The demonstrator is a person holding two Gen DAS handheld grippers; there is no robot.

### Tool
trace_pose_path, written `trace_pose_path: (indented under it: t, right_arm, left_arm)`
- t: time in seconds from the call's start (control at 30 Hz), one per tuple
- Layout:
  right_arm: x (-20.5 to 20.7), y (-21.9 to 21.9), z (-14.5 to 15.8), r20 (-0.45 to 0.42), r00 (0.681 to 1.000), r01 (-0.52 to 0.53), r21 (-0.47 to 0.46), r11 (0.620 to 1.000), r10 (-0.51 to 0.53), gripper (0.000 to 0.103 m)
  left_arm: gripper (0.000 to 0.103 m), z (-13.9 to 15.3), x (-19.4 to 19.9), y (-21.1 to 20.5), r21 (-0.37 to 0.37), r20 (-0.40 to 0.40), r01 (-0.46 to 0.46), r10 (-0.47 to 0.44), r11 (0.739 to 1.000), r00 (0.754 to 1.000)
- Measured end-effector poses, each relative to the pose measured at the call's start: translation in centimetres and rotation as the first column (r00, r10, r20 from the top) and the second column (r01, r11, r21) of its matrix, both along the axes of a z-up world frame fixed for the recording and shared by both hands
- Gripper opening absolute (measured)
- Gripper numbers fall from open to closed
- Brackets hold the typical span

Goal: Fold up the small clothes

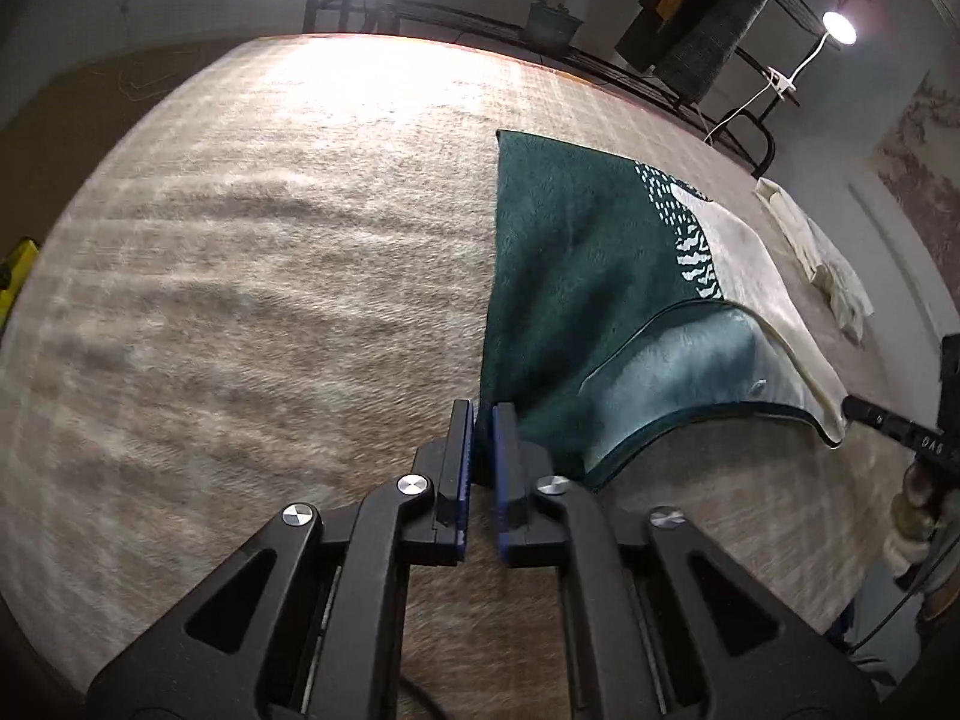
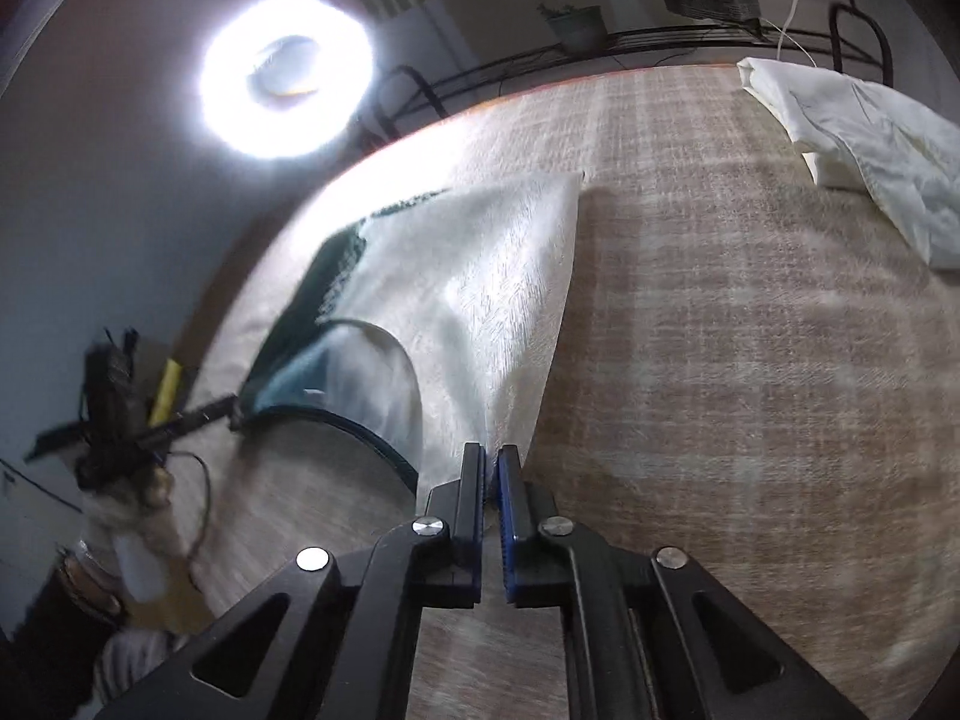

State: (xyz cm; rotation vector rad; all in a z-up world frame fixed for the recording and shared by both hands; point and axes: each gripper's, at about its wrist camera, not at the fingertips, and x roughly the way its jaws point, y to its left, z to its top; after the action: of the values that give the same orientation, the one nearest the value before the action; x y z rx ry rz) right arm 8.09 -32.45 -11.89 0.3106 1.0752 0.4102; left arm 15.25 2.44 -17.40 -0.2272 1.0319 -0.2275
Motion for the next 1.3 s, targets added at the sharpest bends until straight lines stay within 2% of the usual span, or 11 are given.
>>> trace_pose_path:
  t: [0.03,0.13,0.23,0.37,0.5,0.7,0.93,1.03,1.1,1.2,1.3]
  right_arm:
    - [0.1,0.2,0.3,0.007,1.000,0.000,-0.032,0.999,0.000,0.021]
    - [0.5,1.1,2.7,0.096,0.995,-0.001,-0.098,0.995,0.011,0.021]
    - [1.9,2.9,5.2,0.174,0.983,-0.045,-0.119,0.992,0.065,0.020]
    - [5.8,7.0,6.6,0.216,0.966,-0.123,-0.109,0.986,0.144,0.016]
    - [10.5,11.5,5.3,0.208,0.962,-0.164,-0.081,0.983,0.178,0.015]
    - [15.5,15.7,1.5,0.169,0.967,-0.173,-0.126,0.977,0.193,0.014]
    - [16.9,16.4,-2.8,0.097,0.977,-0.177,-0.133,0.975,0.191,0.012]
    - [16.8,16.1,-2.9,0.099,0.979,-0.167,-0.122,0.978,0.179,0.012]
    - [16.8,15.5,-2.2,0.086,0.982,-0.156,-0.113,0.981,0.166,0.013]
    - [15.3,12.9,0.0,0.117,0.986,-0.114,-0.038,0.993,0.118,0.030]
    - [13.4,9.9,1.4,0.124,0.989,-0.082,0.003,0.997,0.081,0.032]
  left_arm:
    - [0.014,0.5,-0.3,0.2,-0.003,0.011,-0.011,0.011,1.000,1.000]
    - [0.017,2.1,-0.7,0.4,0.014,0.071,-0.019,0.018,1.000,0.997]
    - [0.017,3.8,-0.6,0.1,0.015,0.124,-0.032,0.030,0.999,0.992]
    - [0.017,4.3,0.0,-0.8,-0.005,0.138,-0.044,0.045,0.999,0.989]
    - [0.017,3.5,0.7,-2.1,-0.022,0.121,-0.029,0.032,0.999,0.992]
    - [0.018,2.0,1.3,-2.9,0.013,0.112,-0.002,0.000,1.000,0.994]
    - [0.018,0.9,2.1,-2.5,0.016,0.088,-0.014,0.012,1.000,0.996]
    - [0.020,0.9,2.3,-2.3,0.014,0.073,-0.023,0.021,1.000,0.997]
    - [0.046,1.2,2.4,-1.9,0.000,0.072,-0.030,0.030,1.000,0.997]
    - [0.050,2.0,2.7,-1.1,-0.039,0.072,-0.042,0.044,0.998,0.996]
    - [0.050,2.0,3.7,-0.1,-0.120,0.025,-0.050,0.054,0.992,0.998]
